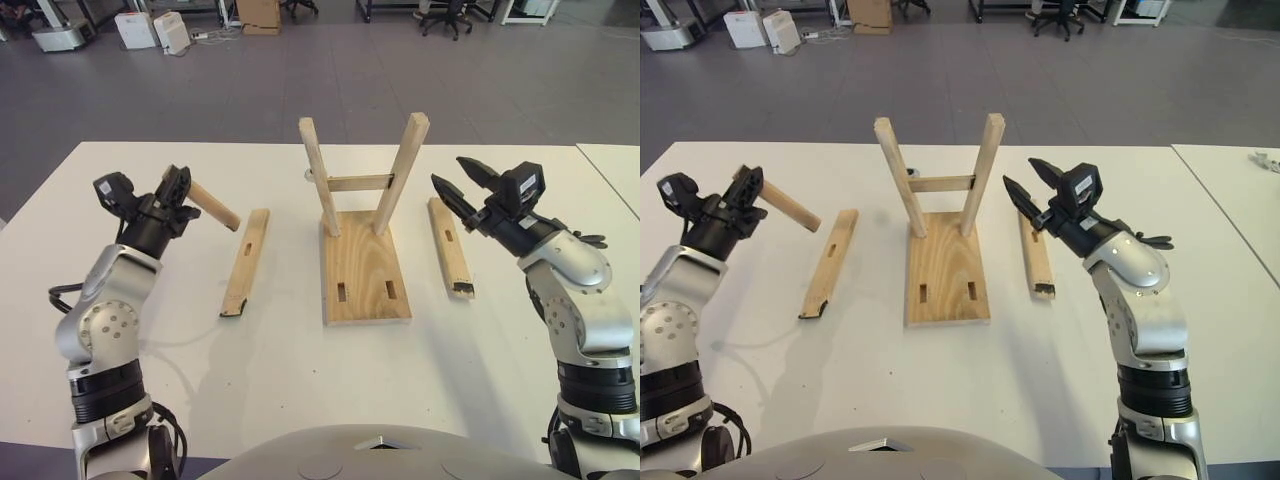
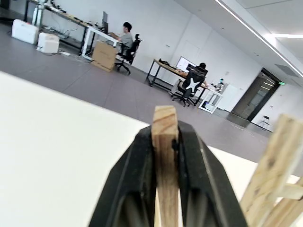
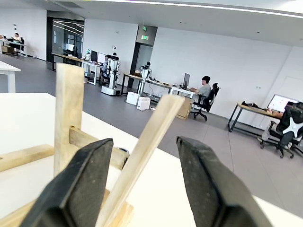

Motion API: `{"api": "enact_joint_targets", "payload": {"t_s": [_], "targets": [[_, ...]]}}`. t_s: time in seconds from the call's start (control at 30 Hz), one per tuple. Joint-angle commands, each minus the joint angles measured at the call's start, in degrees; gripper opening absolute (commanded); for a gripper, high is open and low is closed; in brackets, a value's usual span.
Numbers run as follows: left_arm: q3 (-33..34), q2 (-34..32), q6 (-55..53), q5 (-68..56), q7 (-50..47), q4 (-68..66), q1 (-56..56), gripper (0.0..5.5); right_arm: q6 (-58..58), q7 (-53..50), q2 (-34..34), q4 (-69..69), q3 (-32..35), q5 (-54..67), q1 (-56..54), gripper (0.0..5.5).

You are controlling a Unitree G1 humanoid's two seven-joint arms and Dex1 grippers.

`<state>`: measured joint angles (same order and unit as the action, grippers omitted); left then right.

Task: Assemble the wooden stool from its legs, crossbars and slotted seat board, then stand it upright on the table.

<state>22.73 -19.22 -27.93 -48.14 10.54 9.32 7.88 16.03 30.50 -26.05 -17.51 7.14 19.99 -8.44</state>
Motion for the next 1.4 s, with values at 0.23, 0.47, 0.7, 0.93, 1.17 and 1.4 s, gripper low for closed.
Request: {"api": "enact_joint_targets", "payload": {"t_s": [0.23, 0.47, 0.7, 0.93, 1.17, 1.4], "targets": [[-3.2, 5.2, 7.9, 9.5, 2.6, -7.7, -3.7, 0.40, -5.2, -0.5, 2.2, 5.4, -2.1, -3.6, 1.9, 2.50], [-2.0, 5.5, 6.6, 8.7, 0.8, -2.3, -5.4, 0.40, -6.0, -1.0, 2.6, 5.6, -2.0, -4.0, 1.7, 2.50], [-0.8, 5.1, 6.3, 8.9, -0.2, -1.2, -6.0, 0.40, -6.2, -0.9, 2.9, 5.7, -2.3, -4.0, 1.8, 2.50], [-3.9, 5.1, 7.4, 14.0, 0.3, -4.1, -6.3, 0.40, -6.3, -1.1, 3.2, 6.0, -3.0, -4.4, 1.4, 2.50], [-4.3, 6.4, 8.5, 13.5, -0.1, -5.3, -3.2, 0.40, -6.2, -0.9, 3.3, 6.1, -3.4, -4.5, 0.9, 2.50], [-1.3, 7.9, 8.8, 10.1, -0.7, -4.9, -1.4, 0.40, -6.3, -0.9, 3.6, 6.2, -3.6, -4.7, 0.9, 2.50]]}}
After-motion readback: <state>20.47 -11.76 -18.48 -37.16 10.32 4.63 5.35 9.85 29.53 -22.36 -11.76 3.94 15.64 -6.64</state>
